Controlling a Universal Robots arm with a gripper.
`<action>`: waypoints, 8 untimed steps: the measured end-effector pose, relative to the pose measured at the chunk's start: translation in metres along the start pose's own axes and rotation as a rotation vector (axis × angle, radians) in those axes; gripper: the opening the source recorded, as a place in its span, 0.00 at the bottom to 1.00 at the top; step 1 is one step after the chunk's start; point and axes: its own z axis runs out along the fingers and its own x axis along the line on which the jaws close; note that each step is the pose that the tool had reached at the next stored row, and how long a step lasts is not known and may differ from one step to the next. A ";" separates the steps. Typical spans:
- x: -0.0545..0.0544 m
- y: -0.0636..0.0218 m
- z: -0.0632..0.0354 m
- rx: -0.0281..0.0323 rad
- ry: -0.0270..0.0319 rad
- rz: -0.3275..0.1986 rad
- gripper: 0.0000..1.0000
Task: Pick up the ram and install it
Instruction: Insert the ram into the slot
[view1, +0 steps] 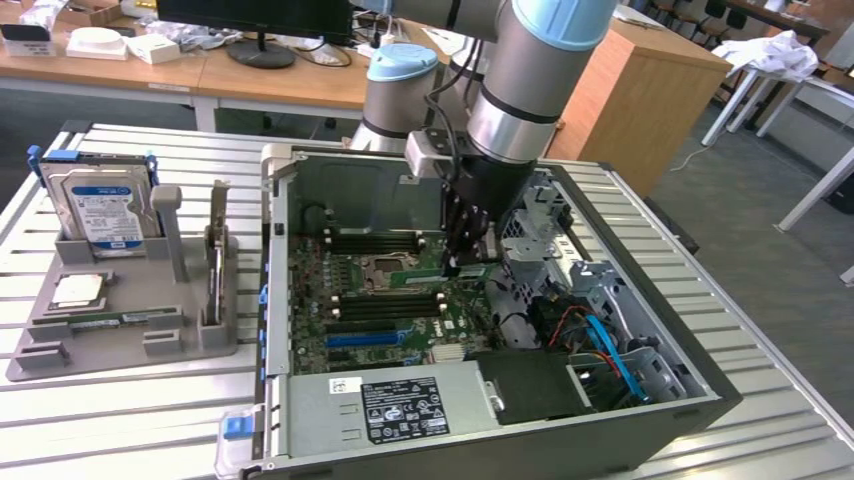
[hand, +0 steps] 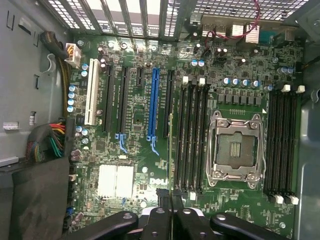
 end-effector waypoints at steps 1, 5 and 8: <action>0.000 0.0003 0.0008 0.0001 -0.0001 0.000 0.12; 0.000 0.0012 0.0027 0.0000 -0.0001 0.000 0.12; 0.000 0.0021 0.0042 0.0000 0.0002 0.000 0.12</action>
